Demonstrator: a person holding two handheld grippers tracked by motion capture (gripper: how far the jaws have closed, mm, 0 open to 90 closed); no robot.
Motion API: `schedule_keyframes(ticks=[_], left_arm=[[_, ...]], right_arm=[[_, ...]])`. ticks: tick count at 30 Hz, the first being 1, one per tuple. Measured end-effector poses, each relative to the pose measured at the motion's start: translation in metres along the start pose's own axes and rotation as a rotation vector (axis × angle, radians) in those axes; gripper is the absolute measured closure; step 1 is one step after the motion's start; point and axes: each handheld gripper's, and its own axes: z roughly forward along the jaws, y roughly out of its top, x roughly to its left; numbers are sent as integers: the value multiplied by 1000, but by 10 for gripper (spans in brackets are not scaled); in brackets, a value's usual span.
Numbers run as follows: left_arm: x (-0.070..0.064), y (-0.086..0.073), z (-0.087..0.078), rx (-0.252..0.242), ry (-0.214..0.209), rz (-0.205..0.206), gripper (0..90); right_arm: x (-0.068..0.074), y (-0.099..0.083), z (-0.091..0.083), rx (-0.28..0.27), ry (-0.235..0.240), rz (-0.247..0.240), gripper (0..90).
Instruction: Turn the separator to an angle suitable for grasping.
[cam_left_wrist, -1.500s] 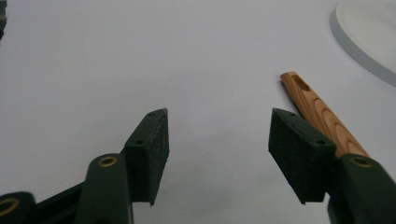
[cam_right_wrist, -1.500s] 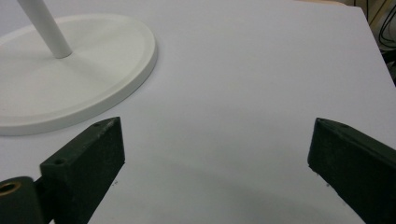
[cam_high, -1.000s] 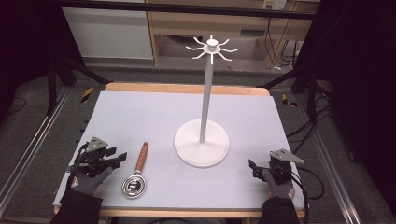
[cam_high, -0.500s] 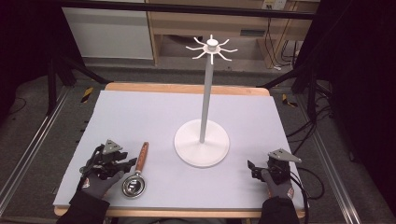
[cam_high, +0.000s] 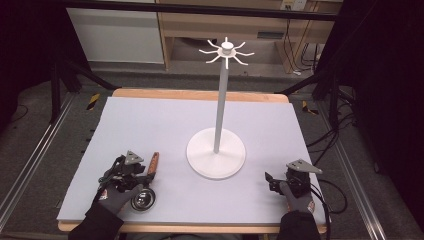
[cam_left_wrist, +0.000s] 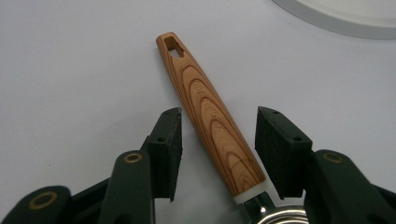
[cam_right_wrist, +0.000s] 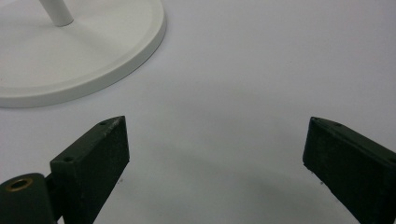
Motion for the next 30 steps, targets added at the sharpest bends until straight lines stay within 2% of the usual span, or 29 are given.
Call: schedule_keyframes(ticks=[5,10,16,24,30], left_arm=[[-2,0,6,26,4,-3,535],[-2,0,8,33,-1,-12,575],[-3,1,9,42,-2,-18,579],[-4,0,7,51,-19,-12,609],[-5,-1,4,70,-49,-5,628]], right_arm=[[0,0,0,5,2,1,75],[0,0,0,7,-1,1,75],[0,0,1,11,1,4,74],[0,0,0,14,5,9,74],[0,0,1,17,-2,0,74]])
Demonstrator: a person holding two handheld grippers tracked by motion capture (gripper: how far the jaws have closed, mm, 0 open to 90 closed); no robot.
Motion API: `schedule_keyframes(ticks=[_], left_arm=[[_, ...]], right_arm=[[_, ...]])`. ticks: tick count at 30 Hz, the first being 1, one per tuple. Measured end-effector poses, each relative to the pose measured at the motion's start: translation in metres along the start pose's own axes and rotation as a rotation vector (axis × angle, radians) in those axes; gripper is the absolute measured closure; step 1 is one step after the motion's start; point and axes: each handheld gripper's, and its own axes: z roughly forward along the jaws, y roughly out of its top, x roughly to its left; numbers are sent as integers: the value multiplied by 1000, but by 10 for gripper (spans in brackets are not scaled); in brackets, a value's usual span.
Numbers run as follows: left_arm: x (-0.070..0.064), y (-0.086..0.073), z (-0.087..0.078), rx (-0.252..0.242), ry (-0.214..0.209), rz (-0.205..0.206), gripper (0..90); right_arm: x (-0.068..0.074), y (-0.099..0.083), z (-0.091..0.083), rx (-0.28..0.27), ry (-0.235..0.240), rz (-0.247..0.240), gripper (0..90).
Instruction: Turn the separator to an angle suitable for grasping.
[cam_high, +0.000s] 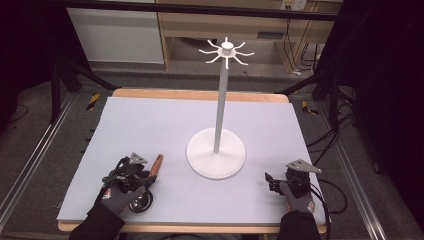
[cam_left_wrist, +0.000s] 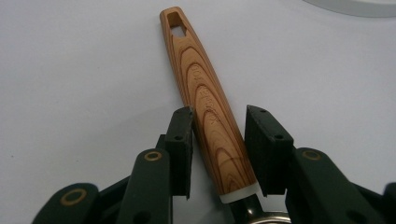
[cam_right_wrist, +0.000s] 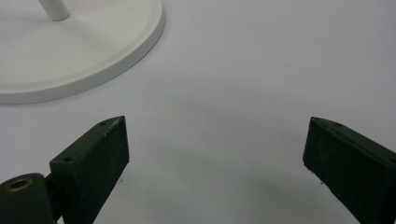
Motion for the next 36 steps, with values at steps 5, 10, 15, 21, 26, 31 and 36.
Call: schedule_keyframes(ticks=[5,10,15,21,26,31,36], left_arm=[[-1,0,0,-1,1,8,631],[1,4,1,-9,8,10,539],[3,16,-5,-33,19,5,514],[3,28,0,-23,38,16,511],[1,34,7,-11,53,25,512],[1,36,16,11,68,26,519],[0,35,23,34,68,21,532]], right_arm=[[0,0,0,1,0,1,73],[0,0,-1,1,3,10,73],[-1,0,1,3,0,-1,72],[-1,0,1,7,2,2,71],[0,0,1,15,9,10,71],[-1,0,1,16,11,12,71],[-1,0,2,18,14,11,71]])
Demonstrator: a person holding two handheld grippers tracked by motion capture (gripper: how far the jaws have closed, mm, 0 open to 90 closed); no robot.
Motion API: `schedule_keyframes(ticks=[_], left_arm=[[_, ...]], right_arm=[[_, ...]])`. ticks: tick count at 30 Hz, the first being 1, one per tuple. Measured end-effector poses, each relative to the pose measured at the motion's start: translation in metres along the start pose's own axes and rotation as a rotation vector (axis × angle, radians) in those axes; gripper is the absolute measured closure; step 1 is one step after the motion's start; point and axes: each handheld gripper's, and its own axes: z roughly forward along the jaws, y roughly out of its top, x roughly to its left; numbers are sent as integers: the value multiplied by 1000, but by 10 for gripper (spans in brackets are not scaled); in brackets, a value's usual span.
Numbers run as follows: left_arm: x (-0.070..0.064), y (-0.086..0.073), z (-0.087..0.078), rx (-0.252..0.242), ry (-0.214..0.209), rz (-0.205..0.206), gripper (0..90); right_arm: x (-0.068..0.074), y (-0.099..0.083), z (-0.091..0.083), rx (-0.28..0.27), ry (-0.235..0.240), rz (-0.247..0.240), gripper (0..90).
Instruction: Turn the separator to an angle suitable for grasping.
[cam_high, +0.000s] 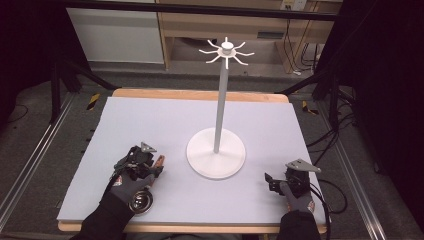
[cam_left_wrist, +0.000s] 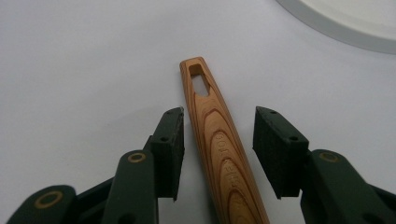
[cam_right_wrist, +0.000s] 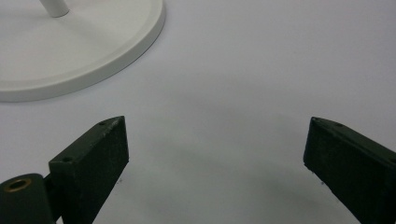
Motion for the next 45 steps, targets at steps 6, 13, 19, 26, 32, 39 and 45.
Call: schedule_keyframes(ticks=[6,13,19,26,32,39,45], left_arm=[[-3,0,5,15,18,9,540],[-1,0,6,23,26,-5,576],[0,1,6,32,22,-17,604],[0,2,6,42,20,-35,619],[4,1,1,29,22,-48,662],[7,0,3,53,-7,-64,646],[3,0,3,66,17,-63,643]], right_arm=[[0,0,1,-1,-4,-7,71],[0,0,1,0,-3,-6,70],[0,0,1,1,-3,-5,70],[0,0,1,5,3,2,70],[0,0,1,5,4,3,70],[0,0,1,7,6,4,70],[-1,0,1,6,2,1,68]])
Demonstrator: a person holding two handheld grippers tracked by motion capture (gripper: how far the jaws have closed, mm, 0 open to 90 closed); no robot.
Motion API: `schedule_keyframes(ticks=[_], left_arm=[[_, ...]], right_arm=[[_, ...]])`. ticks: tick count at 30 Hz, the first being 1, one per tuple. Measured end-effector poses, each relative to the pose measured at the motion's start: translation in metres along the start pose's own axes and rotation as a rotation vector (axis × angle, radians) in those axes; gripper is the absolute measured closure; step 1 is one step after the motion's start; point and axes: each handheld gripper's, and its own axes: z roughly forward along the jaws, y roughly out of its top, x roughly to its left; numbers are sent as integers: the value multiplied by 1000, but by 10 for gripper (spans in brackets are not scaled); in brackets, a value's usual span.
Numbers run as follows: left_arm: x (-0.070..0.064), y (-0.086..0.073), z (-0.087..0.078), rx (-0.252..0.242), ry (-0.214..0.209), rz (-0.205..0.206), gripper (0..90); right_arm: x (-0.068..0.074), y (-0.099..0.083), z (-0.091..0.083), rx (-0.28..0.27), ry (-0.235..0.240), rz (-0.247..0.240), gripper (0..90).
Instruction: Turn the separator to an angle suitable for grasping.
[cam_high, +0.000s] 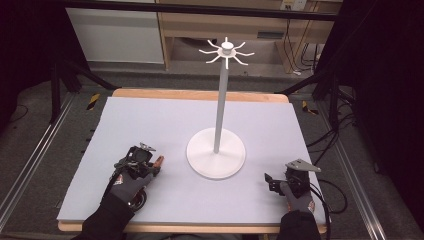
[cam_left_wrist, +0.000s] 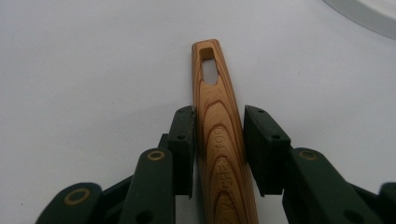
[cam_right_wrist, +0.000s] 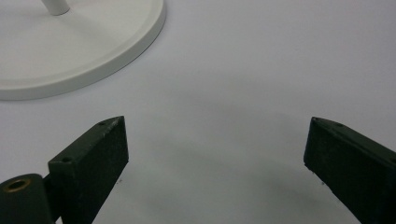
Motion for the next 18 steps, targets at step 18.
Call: schedule_keyframes(ticks=[18], left_arm=[[4,-2,-1,-19,-16,-15,677]], right_arm=[[-1,0,0,5,5,13,68]])
